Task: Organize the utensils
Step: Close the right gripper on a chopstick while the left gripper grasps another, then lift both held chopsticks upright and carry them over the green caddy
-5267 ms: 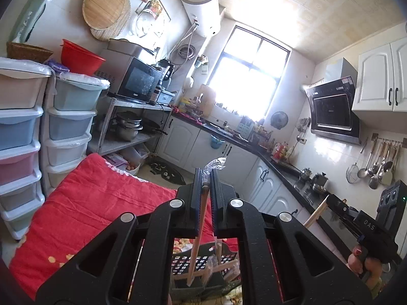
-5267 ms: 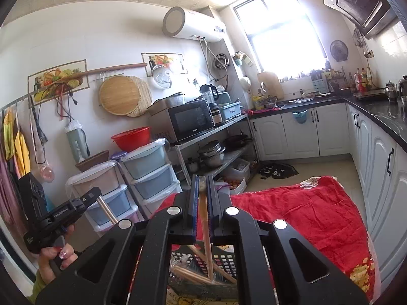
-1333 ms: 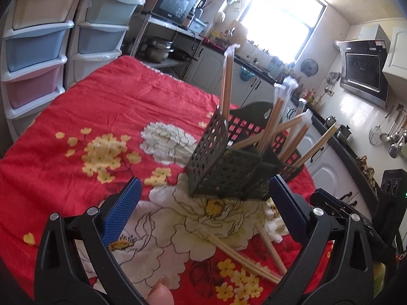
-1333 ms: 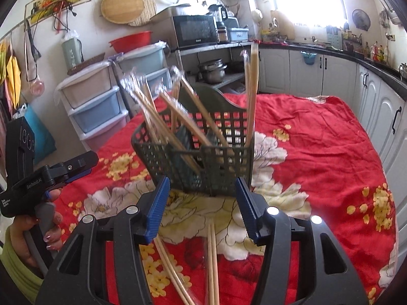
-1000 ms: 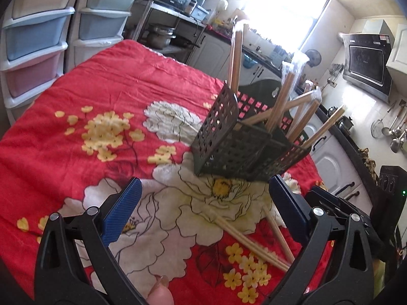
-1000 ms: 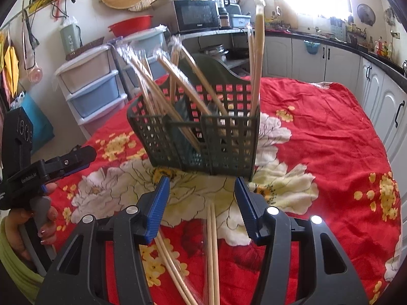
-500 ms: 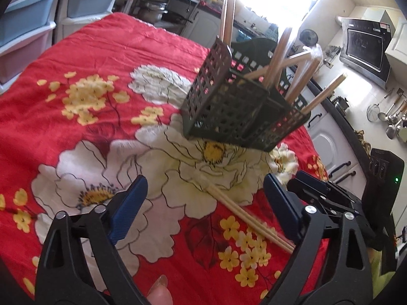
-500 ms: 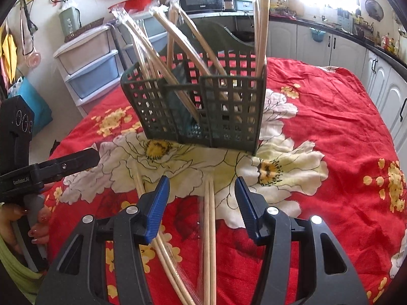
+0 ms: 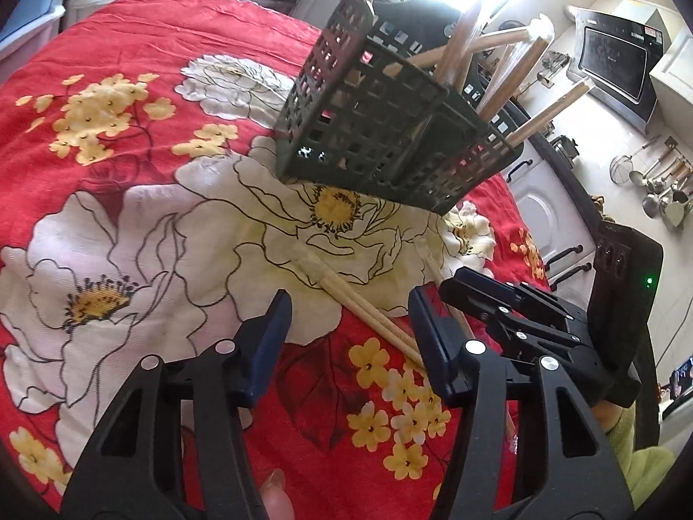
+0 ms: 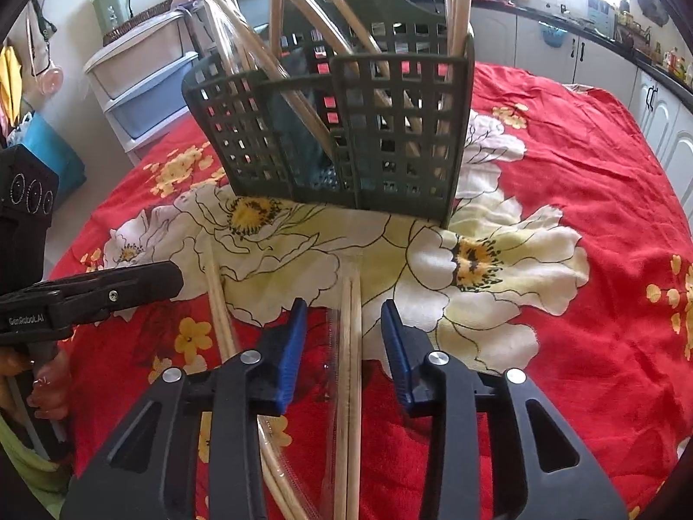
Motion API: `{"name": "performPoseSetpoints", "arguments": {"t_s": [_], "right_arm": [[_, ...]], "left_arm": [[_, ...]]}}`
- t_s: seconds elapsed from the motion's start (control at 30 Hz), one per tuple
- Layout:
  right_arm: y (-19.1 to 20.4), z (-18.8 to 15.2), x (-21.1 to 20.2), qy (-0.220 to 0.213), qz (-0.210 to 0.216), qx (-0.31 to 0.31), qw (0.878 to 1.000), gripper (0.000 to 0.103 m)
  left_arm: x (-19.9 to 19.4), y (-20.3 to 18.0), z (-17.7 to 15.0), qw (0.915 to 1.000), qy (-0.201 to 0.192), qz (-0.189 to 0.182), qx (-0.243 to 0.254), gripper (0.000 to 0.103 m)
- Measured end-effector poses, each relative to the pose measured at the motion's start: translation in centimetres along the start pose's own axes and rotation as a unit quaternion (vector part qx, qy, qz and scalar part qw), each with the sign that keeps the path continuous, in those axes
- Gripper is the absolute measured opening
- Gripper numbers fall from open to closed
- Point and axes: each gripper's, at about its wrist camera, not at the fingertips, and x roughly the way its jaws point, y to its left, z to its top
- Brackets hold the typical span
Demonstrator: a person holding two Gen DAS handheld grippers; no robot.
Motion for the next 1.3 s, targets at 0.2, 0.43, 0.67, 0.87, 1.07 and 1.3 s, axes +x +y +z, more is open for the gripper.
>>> {"name": "performPoseSetpoints", "arguments": {"t_s": [0.2, 0.43, 0.67, 0.87, 1.07, 1.3], "right_arm": [[0.0, 0.3, 1.1, 0.013, -0.002, -0.003, 1.000, 0.030], [-0.3, 0.3, 1.8, 0.026, -0.004, 0.004, 1.000, 0.024], [-0.5, 0.2, 1.8, 0.026, -0.007, 0.009, 1.000, 0.014], [-0.6, 0.1, 1.7, 0.021, -0.008, 0.013, 1.000, 0.011], [-0.6, 0.1, 1.6, 0.017, -0.009, 0.016, 1.000, 0.011], [-0.4, 0.2, 1.1, 0.006, -0.002, 0.020, 1.000, 0.010]], "left_arm": [[1.5, 0.4, 0.7, 0.9997, 0.015, 0.007, -0.016, 0.036], [2.3, 1.5, 1.8, 0.9989, 0.020, -0.001, -0.043, 0.032], [2.6, 1.7, 2.4, 0.9989, 0.020, 0.000, -0.041, 0.029], [3.0, 2.0, 2.5, 0.9989, 0.018, 0.004, -0.043, 0.018], [3.0, 2.1, 2.5, 0.9990, 0.017, 0.003, -0.042, 0.014], [2.9, 3.2, 2.6, 0.9970, 0.017, -0.024, -0.072, 0.009]]}}
